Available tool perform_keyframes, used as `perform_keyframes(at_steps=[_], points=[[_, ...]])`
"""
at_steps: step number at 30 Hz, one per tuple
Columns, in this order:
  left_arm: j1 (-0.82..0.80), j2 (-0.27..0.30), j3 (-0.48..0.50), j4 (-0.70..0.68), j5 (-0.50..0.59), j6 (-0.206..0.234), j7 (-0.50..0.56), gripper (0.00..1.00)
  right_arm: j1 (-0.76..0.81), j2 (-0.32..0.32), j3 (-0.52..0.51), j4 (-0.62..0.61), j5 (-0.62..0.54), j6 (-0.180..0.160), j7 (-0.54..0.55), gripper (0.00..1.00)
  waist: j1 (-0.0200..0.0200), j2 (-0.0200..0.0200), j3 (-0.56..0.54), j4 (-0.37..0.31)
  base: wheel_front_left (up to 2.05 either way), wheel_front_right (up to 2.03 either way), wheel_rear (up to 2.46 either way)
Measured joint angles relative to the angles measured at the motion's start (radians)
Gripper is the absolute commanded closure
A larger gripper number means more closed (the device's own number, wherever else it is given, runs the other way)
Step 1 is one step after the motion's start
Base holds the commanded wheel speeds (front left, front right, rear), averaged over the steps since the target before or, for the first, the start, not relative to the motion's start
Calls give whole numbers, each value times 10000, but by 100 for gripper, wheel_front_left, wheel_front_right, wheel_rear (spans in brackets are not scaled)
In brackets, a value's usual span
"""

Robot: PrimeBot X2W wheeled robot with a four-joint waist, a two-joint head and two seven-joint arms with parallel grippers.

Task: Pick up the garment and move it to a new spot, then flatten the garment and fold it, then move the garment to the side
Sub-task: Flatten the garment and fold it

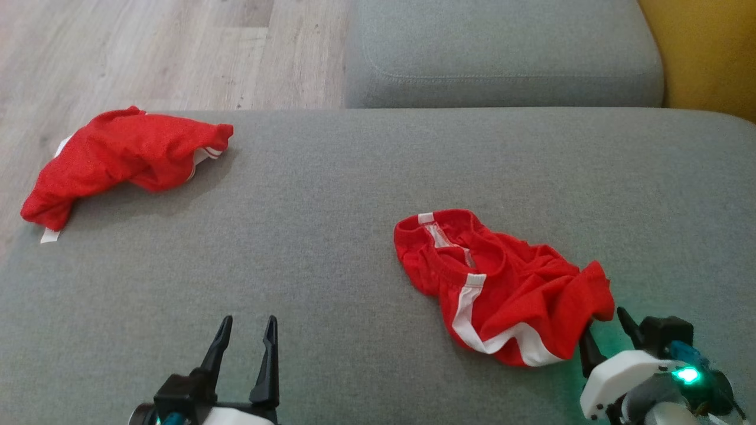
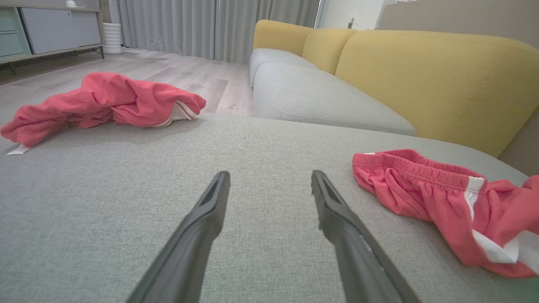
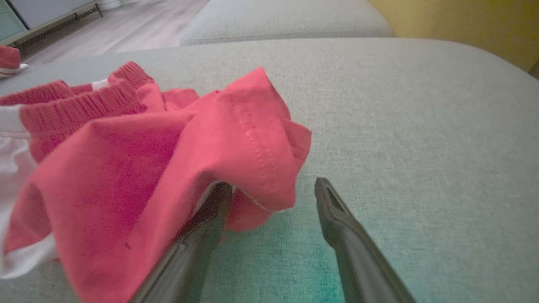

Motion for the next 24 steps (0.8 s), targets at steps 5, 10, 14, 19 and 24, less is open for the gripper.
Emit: perform_keyframes(at_steps=[5, 10, 14, 19, 24], points=[[52, 4, -19, 17, -21, 2, 0, 0, 456, 2, 4, -965, -31, 0, -155, 0, 0, 0, -212, -48, 0, 0, 0], [274, 4, -44, 13, -96, 8, -12, 0, 1002, 8, 96, -2566, -2, 0, -27, 0, -1, 0, -373, -92, 0, 0, 0], [321, 6, -88, 6, -98, 8, -13, 0, 1121, 8, 554, -3638, 138, 0, 362, 0, -1, 0, -416, -62, 0, 0, 0], [320, 4, -169, -29, -98, 6, -13, 0, 1100, 12, 1434, -3889, 345, 0, 972, 0, -1, 0, -360, 40, 0, 0, 0], [299, 2, -192, -25, -98, 2, -13, 0, 689, 10, 2196, -2984, 625, 0, 1609, 0, 0, 0, -214, 314, 0, 0, 0]])
